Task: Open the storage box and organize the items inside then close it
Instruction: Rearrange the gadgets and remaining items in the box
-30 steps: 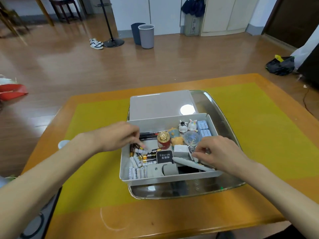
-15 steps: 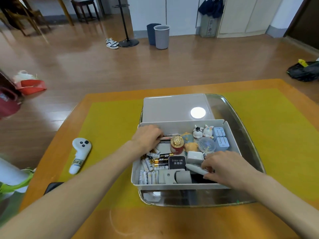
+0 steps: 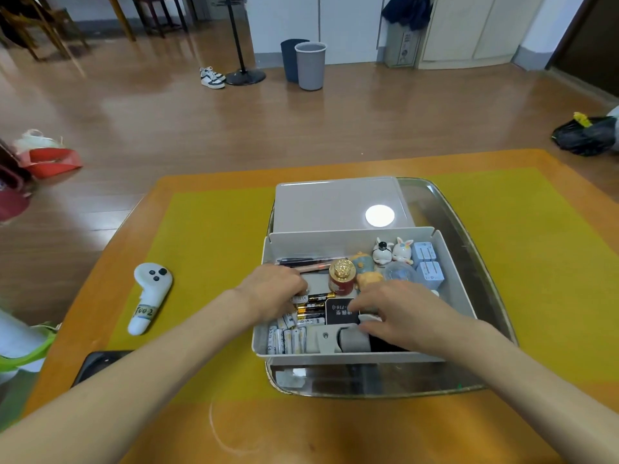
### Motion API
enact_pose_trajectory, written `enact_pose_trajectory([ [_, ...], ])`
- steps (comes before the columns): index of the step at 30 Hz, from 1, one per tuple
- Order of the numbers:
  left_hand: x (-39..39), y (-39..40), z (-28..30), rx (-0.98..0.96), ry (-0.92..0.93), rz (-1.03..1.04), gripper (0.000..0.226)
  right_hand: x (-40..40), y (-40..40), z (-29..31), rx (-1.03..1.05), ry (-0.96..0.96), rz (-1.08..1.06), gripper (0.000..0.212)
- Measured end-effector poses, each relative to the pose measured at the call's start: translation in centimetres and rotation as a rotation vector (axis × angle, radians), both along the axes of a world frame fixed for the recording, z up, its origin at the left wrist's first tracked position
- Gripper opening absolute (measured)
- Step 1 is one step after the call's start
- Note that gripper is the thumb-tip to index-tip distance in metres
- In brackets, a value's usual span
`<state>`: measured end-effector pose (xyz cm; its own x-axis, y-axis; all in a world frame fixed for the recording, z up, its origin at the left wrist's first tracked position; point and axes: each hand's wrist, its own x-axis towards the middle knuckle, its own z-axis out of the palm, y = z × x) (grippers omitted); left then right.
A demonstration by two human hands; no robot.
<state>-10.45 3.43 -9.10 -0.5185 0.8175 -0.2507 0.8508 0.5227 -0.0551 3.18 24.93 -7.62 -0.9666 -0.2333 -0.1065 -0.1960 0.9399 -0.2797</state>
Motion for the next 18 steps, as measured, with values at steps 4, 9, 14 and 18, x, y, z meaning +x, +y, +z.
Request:
enact_pose_trajectory([
  [4,0.2,-0.8,-0.2,0.135,-0.018,0.041,0.013,-0.4,-0.6,-0.7,-0.059,-0.092,0.095,0.038],
  [9,1.2,-1.7,-1.9,0.287,0.003,-0.033,0.031,-1.0,-0.6,-1.2,-0.055,-0.116,0.137,0.035],
  [14,1.2,-1.0,-2.0,0.175,0.034,-0.046,0.034,-0.3,1.3,-0.6,-0.238,-0.097,-0.035,0.044],
  [18,1.9,-1.1,-0.9,0.163,-0.113,-0.002,0.027,-0.4,3.8,1.0,-0.376,-0.079,-0.194,0.036],
])
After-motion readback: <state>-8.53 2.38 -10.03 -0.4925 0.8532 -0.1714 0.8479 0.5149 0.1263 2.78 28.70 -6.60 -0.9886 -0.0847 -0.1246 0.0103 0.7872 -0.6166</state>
